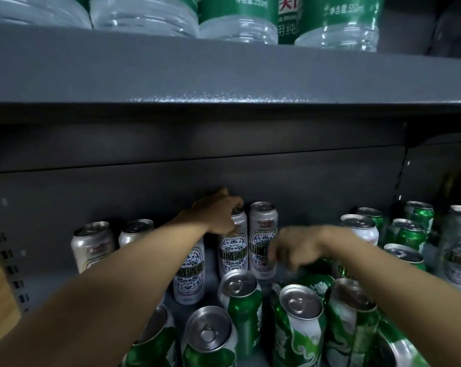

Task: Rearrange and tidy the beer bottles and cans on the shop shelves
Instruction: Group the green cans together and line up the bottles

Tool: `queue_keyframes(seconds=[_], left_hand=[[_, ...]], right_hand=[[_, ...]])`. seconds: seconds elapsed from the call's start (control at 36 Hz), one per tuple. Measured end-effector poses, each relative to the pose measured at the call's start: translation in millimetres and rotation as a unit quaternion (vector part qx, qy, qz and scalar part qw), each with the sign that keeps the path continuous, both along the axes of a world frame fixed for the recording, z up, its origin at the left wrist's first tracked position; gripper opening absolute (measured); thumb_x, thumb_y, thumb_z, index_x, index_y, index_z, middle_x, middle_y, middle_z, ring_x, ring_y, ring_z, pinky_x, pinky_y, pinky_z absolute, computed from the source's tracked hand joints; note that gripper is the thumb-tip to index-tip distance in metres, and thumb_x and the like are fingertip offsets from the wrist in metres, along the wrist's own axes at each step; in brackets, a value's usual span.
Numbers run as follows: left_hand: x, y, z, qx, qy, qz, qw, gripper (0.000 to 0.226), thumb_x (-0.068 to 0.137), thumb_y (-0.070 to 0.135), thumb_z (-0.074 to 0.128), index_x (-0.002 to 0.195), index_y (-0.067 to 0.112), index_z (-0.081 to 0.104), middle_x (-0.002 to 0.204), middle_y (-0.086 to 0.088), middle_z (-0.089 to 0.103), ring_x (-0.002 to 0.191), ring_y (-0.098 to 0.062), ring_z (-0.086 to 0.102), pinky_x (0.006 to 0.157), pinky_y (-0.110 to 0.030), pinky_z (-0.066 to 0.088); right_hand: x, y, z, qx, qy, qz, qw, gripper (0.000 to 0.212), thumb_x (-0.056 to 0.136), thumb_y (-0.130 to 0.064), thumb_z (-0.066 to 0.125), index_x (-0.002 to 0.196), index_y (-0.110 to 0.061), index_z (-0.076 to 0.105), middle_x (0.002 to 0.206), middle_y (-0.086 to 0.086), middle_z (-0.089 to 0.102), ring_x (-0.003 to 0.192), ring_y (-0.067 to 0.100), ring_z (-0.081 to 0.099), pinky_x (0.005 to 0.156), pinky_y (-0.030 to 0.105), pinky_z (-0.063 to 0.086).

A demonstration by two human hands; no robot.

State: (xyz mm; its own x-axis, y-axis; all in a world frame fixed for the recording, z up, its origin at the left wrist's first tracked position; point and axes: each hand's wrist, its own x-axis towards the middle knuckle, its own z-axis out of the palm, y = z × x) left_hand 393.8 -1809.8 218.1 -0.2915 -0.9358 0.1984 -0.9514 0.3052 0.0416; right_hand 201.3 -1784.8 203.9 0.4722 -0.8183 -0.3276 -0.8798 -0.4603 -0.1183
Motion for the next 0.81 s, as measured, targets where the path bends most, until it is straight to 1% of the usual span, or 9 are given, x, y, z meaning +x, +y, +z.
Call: queue_keyframes(seconds=[0.06, 0.17, 0.22, 0.33, 0.39, 0.44, 0.56, 0.67, 0.81], left_hand=[[-2.6, 0.4, -0.5, -0.006, -0.001, 0.004, 1.000, 0.065, 0.082, 0.038, 0.071, 0.139, 0.027, 0.042, 0.130, -0.004, 0.040, 0.120, -0.030, 0.047, 0.092, -0.034, 0.042], [-5.8, 0.7, -1.4, -0.015, -0.038, 0.008, 0.999, 0.067, 0.085, 0.042, 0.067, 0.144, 0.029, 0.037, 0.138, -0.005, 0.037, 0.127, -0.031, 0.043, 0.099, -0.036, 0.041], [-2.9, 2.4, -1.0, -0.005, -0.048, 0.004, 0.999, 0.070, 0.085, 0.044, 0.066, 0.146, 0.030, 0.034, 0.141, -0.005, 0.034, 0.129, -0.031, 0.042, 0.102, -0.037, 0.040], [18.2, 14.9, 7.3, -0.001, -0.012, 0.011, 1.000, 0.073, 0.076, 0.054, 0.070, 0.137, 0.027, 0.041, 0.127, -0.004, 0.041, 0.120, -0.028, 0.045, 0.099, -0.041, 0.041], [35.7, 25.4, 15.1, -0.007, -0.038, 0.032, 0.999, 0.066, 0.073, 0.059, 0.069, 0.125, 0.025, 0.047, 0.117, -0.001, 0.044, 0.114, -0.026, 0.047, 0.095, -0.040, 0.042], [52.1, 36.9, 20.6, 0.058, -0.088, 0.053, 0.993, 0.076, 0.074, 0.060, 0.069, 0.134, 0.023, 0.041, 0.134, -0.004, 0.043, 0.124, -0.026, 0.043, 0.101, -0.037, 0.039], [63.2, 47.0, 17.7, 0.151, -0.107, 0.070, 0.980, 0.101, 0.078, 0.042, 0.075, 0.153, 0.025, 0.010, 0.161, -0.004, 0.004, 0.148, -0.024, 0.008, 0.118, -0.037, 0.018], [60.1, 40.6, 11.8, 0.046, -0.100, 0.069, 0.992, 0.072, 0.075, 0.032, 0.077, 0.136, 0.030, 0.040, 0.141, 0.001, 0.039, 0.132, -0.024, 0.038, 0.104, -0.041, 0.039], [57.2, 34.7, 7.3, -0.009, -0.091, 0.072, 0.993, 0.065, 0.075, 0.043, 0.075, 0.132, 0.030, 0.045, 0.127, 0.003, 0.047, 0.121, -0.022, 0.047, 0.092, -0.033, 0.042]], right_hand=[[-4.9, -2.4, 22.5, -0.078, -0.140, -0.046, 0.986, 0.025, 0.089, 0.001, 0.054, 0.109, -0.010, 0.064, 0.084, -0.003, 0.059, 0.081, 0.017, 0.055, 0.055, 0.011, 0.038], [-8.1, -19.0, 46.1, -0.263, -0.225, -0.078, 0.935, 0.019, 0.088, -0.006, 0.054, 0.085, -0.023, 0.063, 0.106, 0.003, 0.063, 0.106, 0.024, 0.058, 0.079, 0.024, 0.043], [-5.8, -31.3, 41.6, -0.237, -0.220, -0.078, 0.943, 0.016, 0.085, -0.015, 0.062, 0.094, -0.028, 0.061, 0.114, 0.003, 0.059, 0.113, 0.025, 0.055, 0.082, 0.024, 0.039], [3.1, -45.8, 24.4, -0.129, -0.220, -0.097, 0.962, 0.083, 0.082, -0.033, 0.074, 0.150, -0.020, 0.029, 0.154, 0.002, 0.034, 0.138, 0.023, 0.035, 0.110, 0.033, 0.033], [5.7, -52.0, 17.2, -0.123, -0.224, -0.101, 0.961, 0.086, 0.079, -0.038, 0.075, 0.150, -0.021, 0.029, 0.153, 0.001, 0.033, 0.138, 0.023, 0.036, 0.109, 0.032, 0.034], [6.9, -55.4, 13.0, -0.132, -0.217, -0.107, 0.961, 0.081, 0.078, -0.040, 0.076, 0.146, -0.020, 0.036, 0.149, 0.002, 0.039, 0.133, 0.023, 0.040, 0.103, 0.029, 0.037], [5.4, -55.7, 16.4, -0.149, -0.218, -0.093, 0.960, 0.063, 0.081, -0.027, 0.075, 0.137, -0.017, 0.047, 0.140, 0.005, 0.048, 0.125, 0.023, 0.046, 0.096, 0.027, 0.039], [-0.6, -56.7, 22.9, -0.146, -0.194, -0.068, 0.968, 0.060, 0.080, -0.015, 0.075, 0.135, -0.015, 0.051, 0.138, 0.006, 0.052, 0.124, 0.021, 0.049, 0.101, 0.030, 0.041], [-0.9, -55.7, 22.1, -0.138, -0.181, -0.051, 0.972, 0.063, 0.083, -0.013, 0.072, 0.140, -0.017, 0.046, 0.144, 0.005, 0.045, 0.130, 0.021, 0.043, 0.104, 0.027, 0.036]])
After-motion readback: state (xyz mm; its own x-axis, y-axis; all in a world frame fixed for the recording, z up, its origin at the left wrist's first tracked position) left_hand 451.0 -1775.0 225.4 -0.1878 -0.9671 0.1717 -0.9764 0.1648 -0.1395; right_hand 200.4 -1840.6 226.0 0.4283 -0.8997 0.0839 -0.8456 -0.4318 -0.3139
